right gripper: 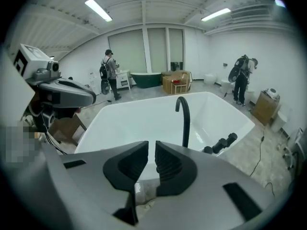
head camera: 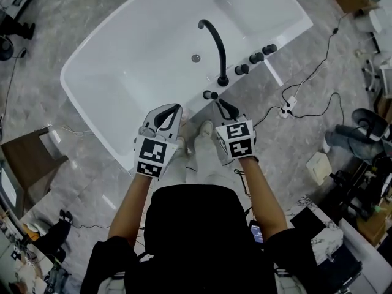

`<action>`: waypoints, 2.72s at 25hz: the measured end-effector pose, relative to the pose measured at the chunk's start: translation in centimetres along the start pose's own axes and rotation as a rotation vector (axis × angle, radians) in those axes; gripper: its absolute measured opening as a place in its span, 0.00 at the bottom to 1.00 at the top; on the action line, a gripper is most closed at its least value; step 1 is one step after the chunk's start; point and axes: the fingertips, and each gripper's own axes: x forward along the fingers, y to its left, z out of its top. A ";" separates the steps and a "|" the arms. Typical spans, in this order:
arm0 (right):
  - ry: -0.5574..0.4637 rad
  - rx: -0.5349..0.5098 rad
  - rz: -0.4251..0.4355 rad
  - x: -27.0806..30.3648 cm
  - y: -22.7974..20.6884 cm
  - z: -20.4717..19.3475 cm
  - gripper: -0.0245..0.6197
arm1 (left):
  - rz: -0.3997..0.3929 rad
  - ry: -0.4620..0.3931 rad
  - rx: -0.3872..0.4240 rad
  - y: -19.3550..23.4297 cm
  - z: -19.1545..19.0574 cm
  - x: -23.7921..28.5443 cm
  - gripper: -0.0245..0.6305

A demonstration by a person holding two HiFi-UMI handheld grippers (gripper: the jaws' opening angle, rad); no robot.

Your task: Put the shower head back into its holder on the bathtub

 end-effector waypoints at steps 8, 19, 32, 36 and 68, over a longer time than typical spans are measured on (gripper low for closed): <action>-0.135 0.035 -0.011 -6.7 2.8 3.3 0.08 | -0.055 -0.048 0.045 -3.8 1.0 -4.1 0.06; -0.295 -0.006 -0.080 -14.9 8.3 5.7 0.08 | -0.090 -0.140 0.130 -6.3 2.3 -10.6 0.06; -0.490 -0.010 -0.183 -23.2 10.5 9.3 0.08 | -0.109 -0.272 0.244 -7.9 6.4 -16.5 0.06; -0.532 -0.022 -0.203 -25.3 9.9 10.5 0.08 | -0.106 -0.307 0.258 -8.5 8.4 -17.0 0.06; -0.722 -0.069 -0.204 -40.0 6.4 10.6 0.08 | -0.006 -0.476 0.287 -18.7 16.6 -22.5 0.06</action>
